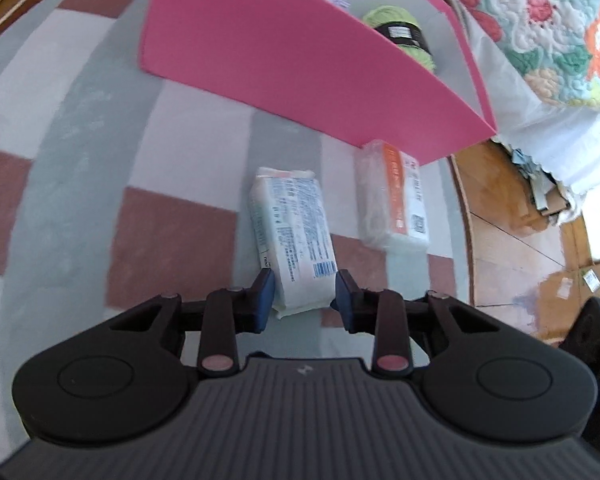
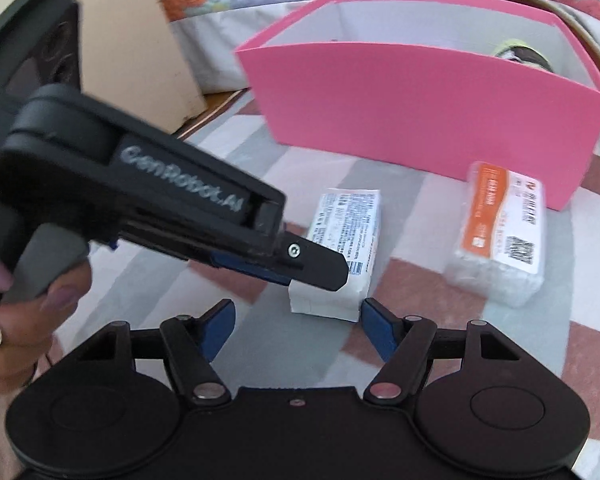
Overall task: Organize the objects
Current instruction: 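Lower the left tool onto the plain white boxed pack and close it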
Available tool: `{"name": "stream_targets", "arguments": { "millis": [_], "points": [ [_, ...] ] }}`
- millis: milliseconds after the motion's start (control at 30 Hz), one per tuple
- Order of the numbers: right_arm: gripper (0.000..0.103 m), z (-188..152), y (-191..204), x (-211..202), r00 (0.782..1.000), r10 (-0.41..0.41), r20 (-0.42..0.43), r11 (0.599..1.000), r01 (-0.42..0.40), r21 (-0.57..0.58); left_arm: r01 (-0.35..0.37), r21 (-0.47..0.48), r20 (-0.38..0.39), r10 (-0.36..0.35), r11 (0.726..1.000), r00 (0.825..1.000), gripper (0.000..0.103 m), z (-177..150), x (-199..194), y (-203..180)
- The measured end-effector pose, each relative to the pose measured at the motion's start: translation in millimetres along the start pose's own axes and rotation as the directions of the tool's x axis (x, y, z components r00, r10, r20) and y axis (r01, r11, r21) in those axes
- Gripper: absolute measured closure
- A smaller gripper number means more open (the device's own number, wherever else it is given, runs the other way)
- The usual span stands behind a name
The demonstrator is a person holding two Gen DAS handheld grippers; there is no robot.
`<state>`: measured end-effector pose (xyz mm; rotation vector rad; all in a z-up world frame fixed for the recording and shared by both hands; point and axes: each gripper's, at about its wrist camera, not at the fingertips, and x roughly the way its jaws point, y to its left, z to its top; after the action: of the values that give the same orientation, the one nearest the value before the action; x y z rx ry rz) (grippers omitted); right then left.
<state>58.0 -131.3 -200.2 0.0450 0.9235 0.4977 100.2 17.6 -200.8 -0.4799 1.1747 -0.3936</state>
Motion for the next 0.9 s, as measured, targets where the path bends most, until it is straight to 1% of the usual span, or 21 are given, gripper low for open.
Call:
{"name": "stream_targets", "arguments": {
  "millis": [33,100,167,200,233,267,333,367,400,500,600,767,900],
  "points": [
    [0.029,-2,3,1,1.000,-0.008,-0.003,1.000,0.008,-0.015,-0.005,-0.014,0.006,0.005,1.000,1.000,0.072,1,-1,2],
    [0.029,1,7,6,0.999,-0.052,-0.003,0.998,0.052,-0.040,-0.022,-0.031,0.015,0.022,0.999,1.000,0.072,3,1,5],
    [0.028,3,7,11,0.998,-0.059,-0.011,0.998,0.058,-0.036,-0.064,-0.005,0.032,0.064,0.998,0.997,0.071,6,7,4],
    [0.028,5,7,14,0.998,-0.060,-0.010,0.998,0.059,-0.036,-0.070,0.010,0.044,0.069,0.998,0.997,0.069,6,10,3],
    [0.030,6,8,15,0.998,-0.065,-0.006,0.997,0.065,-0.042,-0.062,0.009,0.051,0.062,0.998,0.997,0.071,8,11,3],
    [0.040,6,10,16,0.997,-0.080,-0.006,0.995,0.080,-0.056,-0.057,0.010,0.052,0.056,0.998,0.997,0.072,8,12,2],
    [0.053,7,14,16,0.989,-0.148,-0.007,0.987,0.147,-0.071,-0.046,0.024,0.049,0.045,0.999,0.998,0.075,9,13,-1],
    [0.054,8,15,15,0.985,-0.172,-0.016,0.983,0.171,-0.065,-0.046,0.028,0.045,0.044,0.999,0.998,0.075,7,13,-3],
    [0.054,8,15,14,0.984,-0.176,-0.022,0.983,0.175,-0.049,-0.045,0.036,0.045,0.043,0.998,0.998,0.076,6,13,-4],
    [0.056,8,12,9,0.985,-0.171,-0.033,0.985,0.171,0.005,-0.046,0.040,0.043,0.044,0.998,0.998,0.077,1,8,-8],
    [0.056,6,13,0,0.988,-0.152,-0.026,0.988,0.152,0.028,-0.048,0.049,0.053,0.046,0.998,0.998,0.077,-3,-1,-14],
    [0.056,5,16,-24,0.993,-0.114,-0.003,0.993,0.114,0.019,-0.056,0.073,0.065,0.051,0.996,0.997,0.077,-13,-23,-27],
    [0.056,-3,21,-48,0.995,-0.087,0.038,0.996,0.087,-0.018,-0.032,0.071,0.075,0.026,0.997,0.997,0.077,-21,-44,-32]
  ]
}}
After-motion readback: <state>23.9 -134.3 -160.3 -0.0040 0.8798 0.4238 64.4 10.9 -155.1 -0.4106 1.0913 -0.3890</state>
